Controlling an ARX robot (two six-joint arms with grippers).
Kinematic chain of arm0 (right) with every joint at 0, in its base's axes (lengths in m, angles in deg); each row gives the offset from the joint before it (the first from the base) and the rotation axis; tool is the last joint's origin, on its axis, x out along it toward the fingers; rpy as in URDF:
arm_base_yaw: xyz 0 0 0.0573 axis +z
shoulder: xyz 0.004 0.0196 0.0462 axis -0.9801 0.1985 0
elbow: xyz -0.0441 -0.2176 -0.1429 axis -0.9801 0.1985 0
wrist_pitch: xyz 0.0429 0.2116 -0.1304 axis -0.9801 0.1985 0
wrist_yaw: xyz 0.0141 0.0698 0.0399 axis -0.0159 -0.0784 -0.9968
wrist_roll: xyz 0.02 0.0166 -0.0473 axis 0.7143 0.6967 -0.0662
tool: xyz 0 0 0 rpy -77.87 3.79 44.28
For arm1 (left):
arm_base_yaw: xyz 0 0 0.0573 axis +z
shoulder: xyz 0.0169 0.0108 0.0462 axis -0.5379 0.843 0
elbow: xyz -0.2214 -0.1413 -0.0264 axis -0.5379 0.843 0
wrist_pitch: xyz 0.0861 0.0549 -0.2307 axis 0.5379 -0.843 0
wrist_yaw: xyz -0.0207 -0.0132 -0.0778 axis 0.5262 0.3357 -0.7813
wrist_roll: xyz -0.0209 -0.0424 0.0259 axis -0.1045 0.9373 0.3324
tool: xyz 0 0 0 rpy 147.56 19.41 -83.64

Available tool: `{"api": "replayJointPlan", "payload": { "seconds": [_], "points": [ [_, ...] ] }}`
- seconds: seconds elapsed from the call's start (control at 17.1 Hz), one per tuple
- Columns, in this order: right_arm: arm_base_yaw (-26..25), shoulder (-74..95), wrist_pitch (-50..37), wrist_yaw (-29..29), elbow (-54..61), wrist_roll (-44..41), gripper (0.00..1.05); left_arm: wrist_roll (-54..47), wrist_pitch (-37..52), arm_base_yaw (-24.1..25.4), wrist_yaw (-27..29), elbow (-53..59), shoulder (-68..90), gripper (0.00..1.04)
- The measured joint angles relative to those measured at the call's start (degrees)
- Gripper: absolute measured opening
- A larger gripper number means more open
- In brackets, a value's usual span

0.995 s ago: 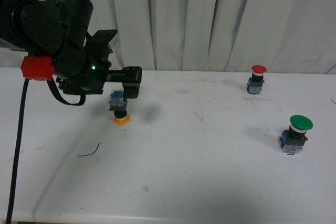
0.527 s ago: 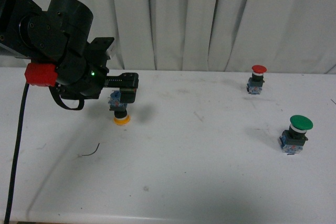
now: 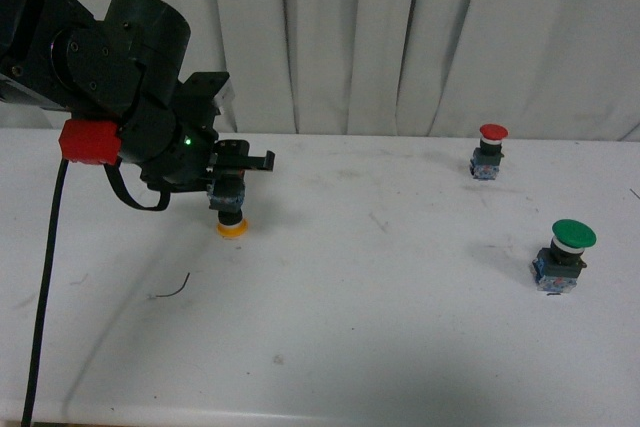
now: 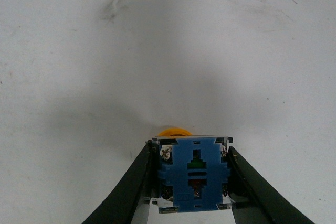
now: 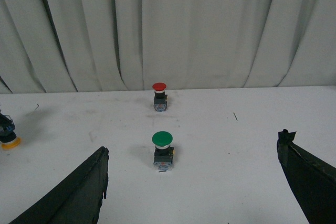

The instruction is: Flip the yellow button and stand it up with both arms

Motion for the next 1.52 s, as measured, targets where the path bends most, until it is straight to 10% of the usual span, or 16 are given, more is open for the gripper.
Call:
{"api": "replayJointPlan", "payload": {
  "seconds": [0.7, 1.11, 1.4, 1.52],
  "points": [
    [0.0, 0.0, 0.0, 0.0, 0.0, 0.0, 0.98, 0.3, 14.7, -7.6, -2.9, 37.0, -44.1, 0.33],
    [0.0, 0.0, 0.0, 0.0, 0.0, 0.0, 0.98, 11.8, 24.8, -3.0, -12.8, 48.0, -56.1, 0.33],
    [0.0, 0.0, 0.0, 0.0, 0.0, 0.0, 0.98, 40.9, 62.5, 3.5, -34.3, 58.6, -49.9, 0.33],
    [0.0, 0.0, 0.0, 0.0, 0.0, 0.0, 0.98, 53.4, 75.9, 3.4, -34.4, 59.8, -43.1, 0.33]
  ]
}}
